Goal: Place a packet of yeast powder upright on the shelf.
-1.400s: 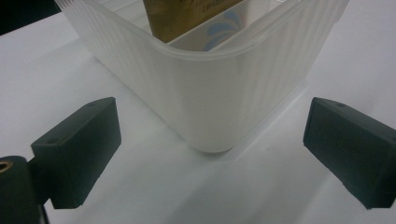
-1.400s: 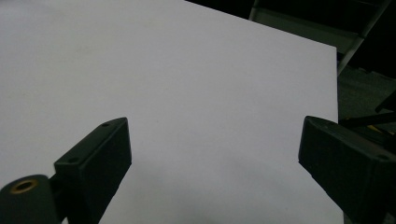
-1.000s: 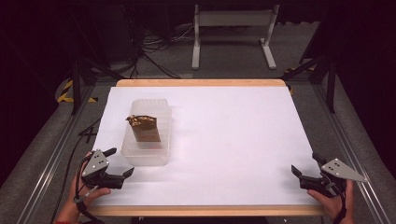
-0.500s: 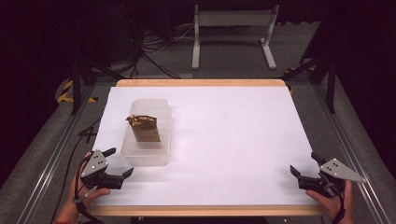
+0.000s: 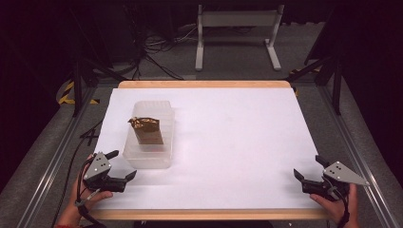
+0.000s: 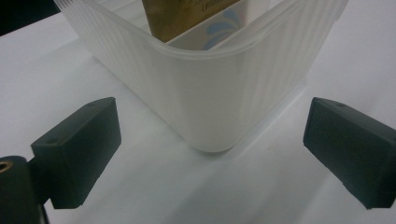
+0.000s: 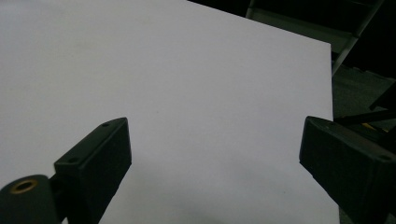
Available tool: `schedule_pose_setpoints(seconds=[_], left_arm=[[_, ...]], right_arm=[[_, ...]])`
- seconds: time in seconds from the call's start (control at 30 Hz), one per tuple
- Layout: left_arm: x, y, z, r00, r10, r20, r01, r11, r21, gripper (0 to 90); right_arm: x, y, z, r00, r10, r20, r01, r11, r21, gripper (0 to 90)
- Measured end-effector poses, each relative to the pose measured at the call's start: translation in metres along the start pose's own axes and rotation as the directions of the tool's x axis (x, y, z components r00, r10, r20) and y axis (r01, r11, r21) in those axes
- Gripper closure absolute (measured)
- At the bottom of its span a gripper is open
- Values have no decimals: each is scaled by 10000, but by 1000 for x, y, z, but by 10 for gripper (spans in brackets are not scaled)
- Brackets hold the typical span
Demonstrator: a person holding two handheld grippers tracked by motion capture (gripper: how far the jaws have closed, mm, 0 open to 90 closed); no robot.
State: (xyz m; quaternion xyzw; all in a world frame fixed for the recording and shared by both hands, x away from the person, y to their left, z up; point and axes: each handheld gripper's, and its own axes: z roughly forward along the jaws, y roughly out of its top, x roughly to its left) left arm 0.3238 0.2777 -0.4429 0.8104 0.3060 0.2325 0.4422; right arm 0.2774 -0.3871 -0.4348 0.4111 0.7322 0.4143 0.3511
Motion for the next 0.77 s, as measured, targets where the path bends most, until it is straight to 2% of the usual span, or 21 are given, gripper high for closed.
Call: schedule_pose_setpoints(seconds=[0.37,0.77], left_arm=[[1,0,1,10000,-43,11,42,10000,35,51],[3,0,4,10000,-90,33,90,10000,31,51]], right_arm=[[3,1,1,9999,-111,-93,111,9999,54,96],[7,0,4,9994,-219,-276,228,9991,346,93]])
